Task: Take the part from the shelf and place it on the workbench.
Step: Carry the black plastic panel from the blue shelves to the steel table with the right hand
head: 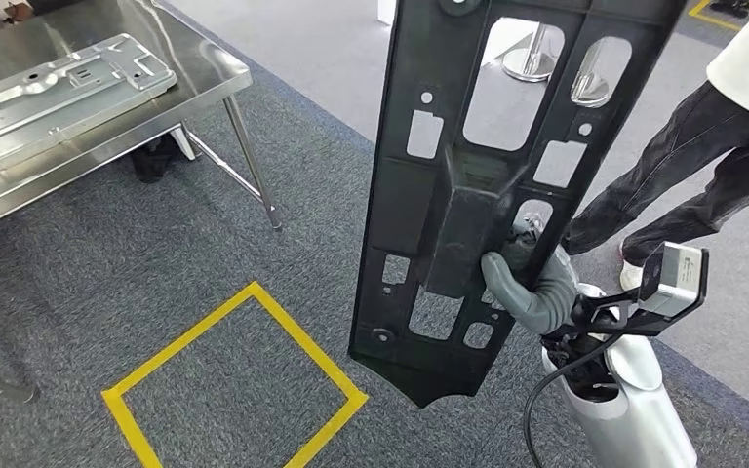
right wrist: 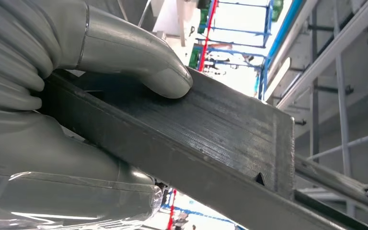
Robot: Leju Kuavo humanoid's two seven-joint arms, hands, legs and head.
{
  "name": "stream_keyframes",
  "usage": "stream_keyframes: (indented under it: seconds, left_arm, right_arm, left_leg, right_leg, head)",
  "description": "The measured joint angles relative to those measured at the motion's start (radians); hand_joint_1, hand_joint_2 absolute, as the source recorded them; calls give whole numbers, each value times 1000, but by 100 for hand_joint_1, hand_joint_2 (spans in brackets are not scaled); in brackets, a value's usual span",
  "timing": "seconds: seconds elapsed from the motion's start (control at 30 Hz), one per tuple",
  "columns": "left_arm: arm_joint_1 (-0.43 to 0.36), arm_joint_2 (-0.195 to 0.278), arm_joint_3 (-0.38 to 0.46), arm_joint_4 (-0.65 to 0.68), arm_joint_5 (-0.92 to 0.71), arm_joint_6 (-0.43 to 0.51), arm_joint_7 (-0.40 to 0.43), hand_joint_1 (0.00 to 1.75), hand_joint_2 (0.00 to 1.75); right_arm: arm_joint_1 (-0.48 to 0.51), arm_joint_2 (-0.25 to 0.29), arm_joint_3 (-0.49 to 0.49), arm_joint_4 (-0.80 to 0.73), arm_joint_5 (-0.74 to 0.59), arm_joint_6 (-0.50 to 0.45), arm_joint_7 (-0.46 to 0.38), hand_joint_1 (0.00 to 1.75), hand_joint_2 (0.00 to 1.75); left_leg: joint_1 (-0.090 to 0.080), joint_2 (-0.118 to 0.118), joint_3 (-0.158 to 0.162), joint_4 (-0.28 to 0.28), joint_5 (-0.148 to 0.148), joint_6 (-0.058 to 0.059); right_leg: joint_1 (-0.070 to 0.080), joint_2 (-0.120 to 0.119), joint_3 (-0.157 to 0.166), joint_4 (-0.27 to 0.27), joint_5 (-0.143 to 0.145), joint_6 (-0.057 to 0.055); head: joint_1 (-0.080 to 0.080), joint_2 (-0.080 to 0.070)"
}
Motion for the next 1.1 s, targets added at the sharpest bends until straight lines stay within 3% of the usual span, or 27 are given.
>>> stream_keyframes:
  seconds: [0.03, 0.1, 0.17, 0.23, 0.27, 0.3, 0.33, 0.4, 0.47, 0.53, 0.57, 0.63, 0.7, 0.73, 0.77, 0.8, 0.87, 0.93, 1.0, 1.03, 1.07, 1.1]
  left_arm:
    - [-1, 0, 0, 0, 0, 0, -2, 0, 175]
    - [0, 1, 0, 0, -3, 0, -3, 0, 175]
    - [-4, 2, -1, 0, -6, 0, -4, 0, 175]
    - [-12, 2, -1, 0, -7, 0, -5, 0, 175]
    - [-14, 2, -1, 0, -7, -1, -5, 0, 175]
    - [-14, 2, -1, 0, -8, -1, -5, 0, 175]
    - [-12, 2, -1, 0, -8, -2, -4, 0, 175]
    - [-5, 3, -1, 0, -9, -2, -2, 0, 175]
    - [0, 4, -1, 0, -7, -1, 0, 0, 175]
    - [2, 5, -1, 0, -4, -1, 0, 0, 175]
    - [4, 5, -1, 0, -1, 0, 0, 0, 175]
    - [5, 5, -1, 0, 0, 1, 0, 0, 175]
    - [4, 3, 0, 0, 0, 1, 0, 0, 175]
    - [4, 3, -1, 0, -1, 0, 0, 0, 175]
    - [4, 2, -1, 0, -2, -2, 0, 0, 175]
    - [4, 1, -1, 0, -4, -4, 0, 0, 175]
    - [3, -1, -1, 0, -6, -7, 0, 0, 175]
    - [0, -3, -1, 0, -7, -7, 0, 0, 175]
    - [-2, -4, -1, 0, -8, -7, 0, 0, 175]
    - [-2, -3, -1, 0, -7, -7, 0, 0, 175]
    - [-2, -3, -1, 0, -8, -6, 0, 0, 175]
    - [-2, -2, -1, 0, -8, -5, 1, 0, 175]
  right_arm:
    - [0, 0, 0, 0, 0, -1, 0, 175, 175]
    - [1, -1, 0, -1, 0, -6, -1, 175, 175]
    - [4, -1, 0, -4, 4, -10, -2, 175, 175]
    - [9, -2, 0, -6, 9, -12, -2, 175, 175]
    - [11, -2, 0, -6, 12, -12, -2, 175, 175]
    - [13, -2, 0, -7, 13, -13, -2, 175, 175]
    - [14, -2, 0, -9, 14, -13, -2, 175, 175]
    - [14, -2, 0, -13, 15, -13, -3, 175, 175]
    - [15, -3, 0, -15, 15, -13, -4, 175, 175]
    - [14, -3, 1, -16, 16, -12, -5, 175, 175]
    - [11, -3, 1, -17, 16, -13, -4, 175, 175]
    - [3, -3, 2, -18, 15, -15, -1, 175, 175]
    - [-1, -5, 2, -19, 13, -23, 5, 175, 175]
    - [-1, -6, 2, -19, 12, -27, 7, 175, 175]
    - [1, -8, 2, -19, 12, -31, 9, 175, 175]
    - [2, -9, 2, -19, 12, -33, 9, 175, 175]
    - [1, -12, 2, -20, 11, -33, 8, 175, 175]
    - [0, -16, 2, -20, 8, -32, 5, 175, 175]
    - [-1, -19, 2, -20, 4, -31, 3, 175, 175]
    - [-2, -20, 2, -20, 3, -31, 2, 175, 175]
    - [-3, -20, 2, -20, 1, -32, 2, 175, 175]
    - [-5, -20, 2, -20, 0, -33, 1, 175, 175]
  left_leg:
    - [1, -7, -6, 4, -3, -8]
    - [-1, 32, -23, 43, -28, -20]
    - [-2, 94, -77, 159, -85, -27]
    - [0, 116, -136, 274, -124, -30]
    - [1, 119, -145, 288, -118, -30]
    - [1, 122, -133, 262, -93, -28]
    - [2, 128, -103, 201, -54, -25]
    - [-6, 170, -37, 65, 1, -15]
    - [-19, 207, -12, 3, 9, -3]
    - [-22, 193, -14, -7, 9, 7]
    - [-20, 179, -12, -12, 12, 12]
    - [-14, 153, -5, -21, 17, 21]
    - [-12, 128, -3, -23, 19, 26]
    - [-12, 114, -3, -23, 18, 28]
    - [-12, 100, -2, -22, 18, 28]
    - [-12, 84, 0, -21, 17, 28]
    - [-12, 53, 7, -17, 13, 25]
    - [-13, 27, 6, -8, 6, 18]
    - [-9, 6, -2, -5, 4, 8]
    - [-6, -4, -5, -6, 4, 3]
    - [-6, 0, -7, -4, 2, -3]
    - [-8, 19, -12, 7, -7, -9]
  right_leg:
    - [-1, 2, 7, -15, -3, -8]
    - [-2, -24, 16, -24, -4, -22]
    - [1, -51, 23, -28, -7, -30]
    - [4, -81, 27, -28, -12, -33]
    - [5, -95, 30, -27, -15, -33]
    - [6, -108, 34, -27, -19, -32]
    - [6, -120, 40, -27, -23, -30]
    - [9, -139, 51, -29, -30, -25]
    - [14, -158, 54, -31, -33, -17]
    - [16, -180, 56, -34, -35, -5]
    - [14, -175, 58, -31, -39, 0]
    - [9, -123, 38, 20, -72, 10]
    - [6, -68, -32, 153, -132, 14]
    - [5, -59, -70, 221, -153, 15]
    - [6, -56, -97, 261, -156, 15]
    - [5, -55, -105, 262, -137, 15]
    - [3, -36, -63, 146, -53, 11]
    - [-1, 6, -10, 20, 2, 8]
    - [1, 23, 5, -18, 1, 3]
    - [1, 14, 6, -22, 0, -1]
    - [0, 2, 10, -26, 0, -7]
    - [-1, -10, 15, -31, 0, -13]
  head:
    - [0, 0]
    - [0, 0]
    - [0, 0]
    - [0, 0]
    - [0, 0]
    - [0, 0]
    - [0, 0]
    - [0, 0]
    - [0, 0]
    - [0, 0]
    - [0, 0]
    - [0, 0]
    - [0, 0]
    - [0, 0]
    - [0, 0]
    - [0, 0]
    - [0, 0]
    - [0, 0]
    - [0, 0]
    - [0, 0]
    - [0, 0]
    - [0, 0]
